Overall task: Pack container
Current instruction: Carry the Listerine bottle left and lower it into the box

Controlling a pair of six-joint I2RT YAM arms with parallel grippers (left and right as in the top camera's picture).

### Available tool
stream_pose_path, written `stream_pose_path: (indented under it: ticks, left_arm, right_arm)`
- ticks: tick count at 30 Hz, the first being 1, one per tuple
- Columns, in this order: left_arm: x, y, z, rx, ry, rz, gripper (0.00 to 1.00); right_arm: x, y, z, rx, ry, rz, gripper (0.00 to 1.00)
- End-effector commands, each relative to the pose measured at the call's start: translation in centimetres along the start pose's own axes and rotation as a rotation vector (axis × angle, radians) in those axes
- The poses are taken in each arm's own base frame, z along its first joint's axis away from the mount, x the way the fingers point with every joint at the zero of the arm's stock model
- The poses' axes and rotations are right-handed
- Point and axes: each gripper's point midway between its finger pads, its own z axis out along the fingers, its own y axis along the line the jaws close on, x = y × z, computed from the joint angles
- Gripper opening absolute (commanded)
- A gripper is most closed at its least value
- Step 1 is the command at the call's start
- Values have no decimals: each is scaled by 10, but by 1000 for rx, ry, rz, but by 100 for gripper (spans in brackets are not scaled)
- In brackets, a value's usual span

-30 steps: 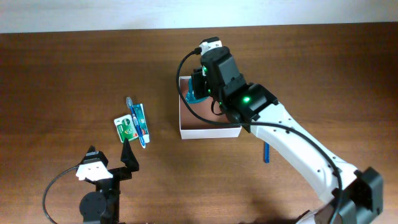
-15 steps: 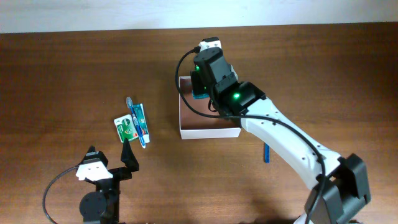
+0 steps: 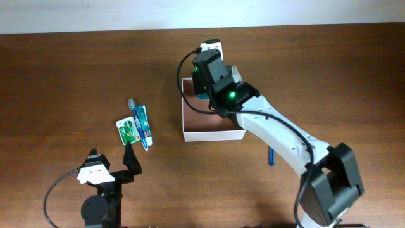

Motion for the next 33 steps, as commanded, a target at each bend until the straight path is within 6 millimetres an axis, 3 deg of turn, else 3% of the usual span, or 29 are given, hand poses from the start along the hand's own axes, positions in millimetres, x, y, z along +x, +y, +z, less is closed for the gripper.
stream_pose_path:
  ticks: [1,9,18,20,21,22,28,33]
  left_arm:
    - [2,2,1,-6,-2,20,99]
    - [2,2,1,-6,-2,20,99]
    - [2,2,1,-6,-2,20,99]
    - [2,2,1,-6,-2,20,99]
    - [2,2,1,-6,-2,20,99]
    - [2,2,1,-6,-2,20,99]
    - [2,2,1,-6,-2,20,99]
    - [2,2,1,-6,-2,20,99]
  right_arm:
    - [-12,-12,9,41,-31,31,25]
    - [-7,-25,23,65,-15,53,25]
    - [-5,-23,27,58,-15,80,25]
    - [-5,-23,27,58,-14,80,31]
    - [-5,-23,27,57,-14,80,42]
    - [-6,-23,27,56,-17,81,45]
    - [-10,-12,27,-3,-27,103,58]
    - [-24,-4,22,-45,-49,107,60]
